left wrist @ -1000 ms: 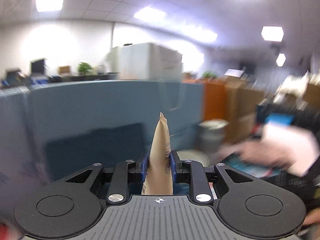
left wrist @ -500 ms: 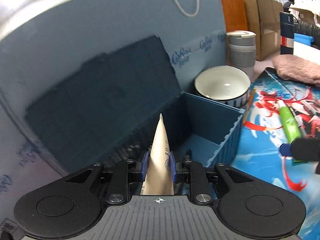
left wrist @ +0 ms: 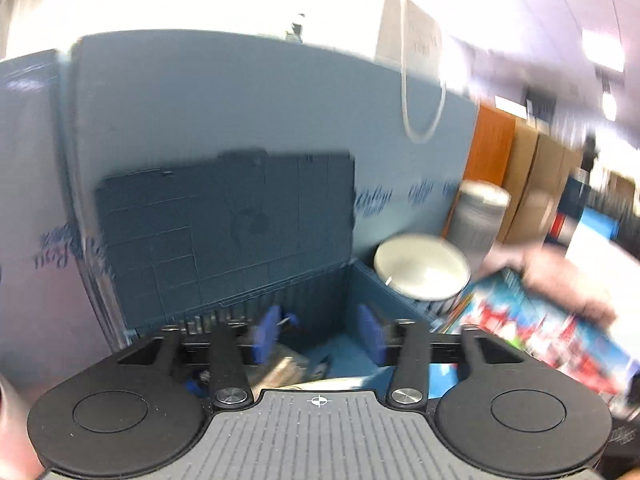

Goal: Organize rigid objects
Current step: 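Carry the hand-cream tube with the left gripper into the blue box, then reach the right gripper to the mousepad and grasp the dark blue pen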

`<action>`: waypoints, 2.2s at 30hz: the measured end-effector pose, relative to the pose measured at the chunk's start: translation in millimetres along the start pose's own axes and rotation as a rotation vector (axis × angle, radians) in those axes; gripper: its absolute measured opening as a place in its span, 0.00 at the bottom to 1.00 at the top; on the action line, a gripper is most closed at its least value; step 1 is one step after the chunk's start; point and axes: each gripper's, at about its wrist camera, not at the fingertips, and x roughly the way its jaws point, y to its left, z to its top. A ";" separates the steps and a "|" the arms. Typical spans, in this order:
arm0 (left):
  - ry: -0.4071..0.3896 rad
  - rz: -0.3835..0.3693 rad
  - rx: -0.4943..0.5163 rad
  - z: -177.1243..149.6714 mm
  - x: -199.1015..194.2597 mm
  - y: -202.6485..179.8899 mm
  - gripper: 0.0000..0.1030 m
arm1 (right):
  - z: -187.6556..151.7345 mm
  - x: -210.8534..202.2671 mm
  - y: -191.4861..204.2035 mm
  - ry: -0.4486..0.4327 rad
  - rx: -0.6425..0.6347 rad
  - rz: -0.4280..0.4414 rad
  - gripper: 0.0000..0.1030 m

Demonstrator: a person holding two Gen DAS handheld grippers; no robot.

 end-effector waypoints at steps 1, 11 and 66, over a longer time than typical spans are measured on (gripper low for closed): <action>-0.022 -0.015 -0.024 -3.8 -5.2 -1.0 0.52 | -0.3 -0.2 0.3 0.001 -0.002 -0.006 0.99; -0.015 -0.111 -0.048 -37.7 -15.5 -24.5 0.70 | -0.9 -11.3 6.7 -0.021 -0.032 -0.108 0.99; -0.097 -0.107 -0.035 -35.2 -39.1 -12.9 0.98 | 75.9 -16.5 1.7 -0.032 -0.312 -0.785 0.14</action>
